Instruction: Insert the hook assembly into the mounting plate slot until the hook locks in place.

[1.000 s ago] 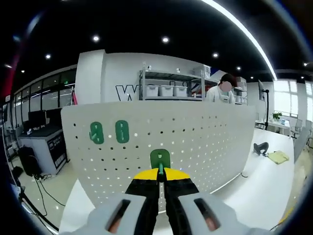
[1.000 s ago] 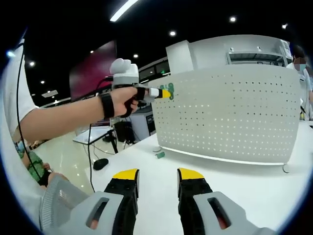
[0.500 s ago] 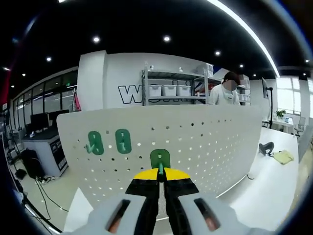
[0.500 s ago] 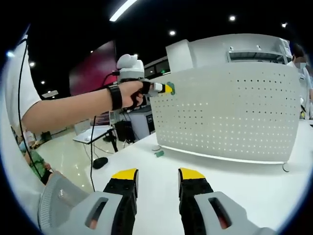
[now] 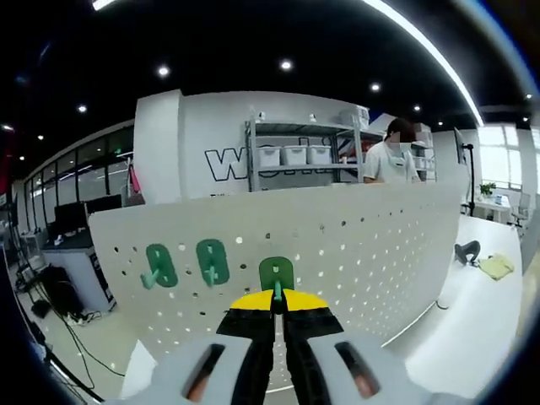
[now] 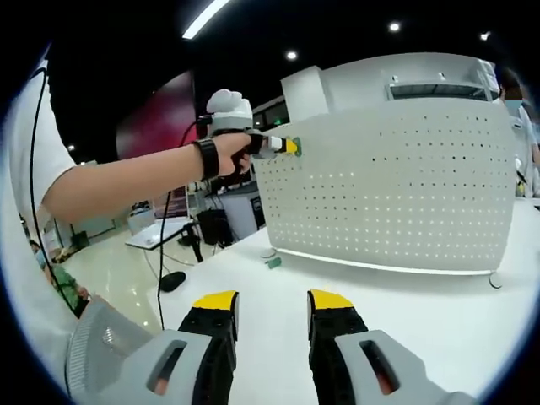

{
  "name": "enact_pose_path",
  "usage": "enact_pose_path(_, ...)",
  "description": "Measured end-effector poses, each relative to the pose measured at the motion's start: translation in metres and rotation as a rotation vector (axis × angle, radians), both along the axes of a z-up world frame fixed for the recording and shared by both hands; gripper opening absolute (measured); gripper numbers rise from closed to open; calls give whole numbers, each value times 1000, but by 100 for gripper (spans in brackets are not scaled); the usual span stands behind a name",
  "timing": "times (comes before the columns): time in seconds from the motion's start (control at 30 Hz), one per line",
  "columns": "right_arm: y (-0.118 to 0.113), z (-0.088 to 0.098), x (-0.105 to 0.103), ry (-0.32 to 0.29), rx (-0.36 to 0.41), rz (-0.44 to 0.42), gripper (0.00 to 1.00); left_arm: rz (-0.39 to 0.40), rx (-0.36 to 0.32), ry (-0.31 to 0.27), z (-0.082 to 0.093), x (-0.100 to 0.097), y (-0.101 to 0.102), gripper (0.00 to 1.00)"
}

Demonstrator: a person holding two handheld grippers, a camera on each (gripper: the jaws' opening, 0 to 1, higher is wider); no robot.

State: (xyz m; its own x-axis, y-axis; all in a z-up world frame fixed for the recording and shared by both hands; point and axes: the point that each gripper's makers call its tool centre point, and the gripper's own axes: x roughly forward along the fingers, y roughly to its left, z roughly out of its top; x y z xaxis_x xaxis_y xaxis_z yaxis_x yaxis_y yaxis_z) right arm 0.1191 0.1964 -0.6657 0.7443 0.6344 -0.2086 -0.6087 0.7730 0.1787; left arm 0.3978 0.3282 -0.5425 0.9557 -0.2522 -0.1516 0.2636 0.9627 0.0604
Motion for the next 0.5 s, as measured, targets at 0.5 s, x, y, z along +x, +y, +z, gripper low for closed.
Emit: enact_pose_path(0.5, -7, -3, 3, 14, 9, -21, 32, 15, -9, -31, 13, 19, -4, 2)
